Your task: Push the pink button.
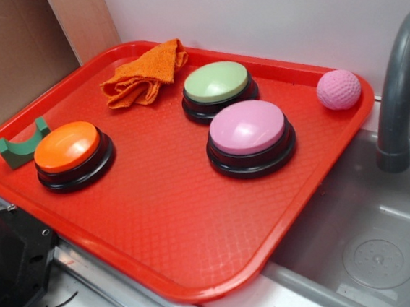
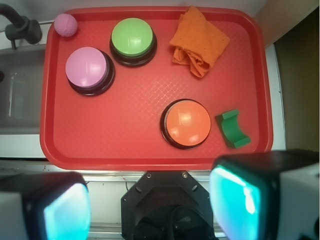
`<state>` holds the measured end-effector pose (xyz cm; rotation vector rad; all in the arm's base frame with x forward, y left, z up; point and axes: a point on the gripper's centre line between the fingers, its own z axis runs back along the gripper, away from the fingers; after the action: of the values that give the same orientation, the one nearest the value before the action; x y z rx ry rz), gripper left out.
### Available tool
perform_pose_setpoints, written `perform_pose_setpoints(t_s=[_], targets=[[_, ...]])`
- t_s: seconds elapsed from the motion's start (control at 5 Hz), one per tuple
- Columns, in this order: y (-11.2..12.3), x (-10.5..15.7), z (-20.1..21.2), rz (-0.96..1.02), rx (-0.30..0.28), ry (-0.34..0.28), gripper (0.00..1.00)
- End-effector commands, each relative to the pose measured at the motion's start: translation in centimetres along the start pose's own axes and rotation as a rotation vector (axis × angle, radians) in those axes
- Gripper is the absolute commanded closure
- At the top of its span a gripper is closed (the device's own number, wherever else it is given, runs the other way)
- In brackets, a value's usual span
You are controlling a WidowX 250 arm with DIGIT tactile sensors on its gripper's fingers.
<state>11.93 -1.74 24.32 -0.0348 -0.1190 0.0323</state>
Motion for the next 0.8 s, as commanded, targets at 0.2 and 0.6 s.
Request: perform_pose_setpoints(t_s=[0.2, 0.6], targets=[[-5.0, 4.2, -5.7, -0.254, 0.024, 0.043, 0.0], [-9.8, 8.9, -13.5, -0.599, 0.062, 0.015, 0.0]])
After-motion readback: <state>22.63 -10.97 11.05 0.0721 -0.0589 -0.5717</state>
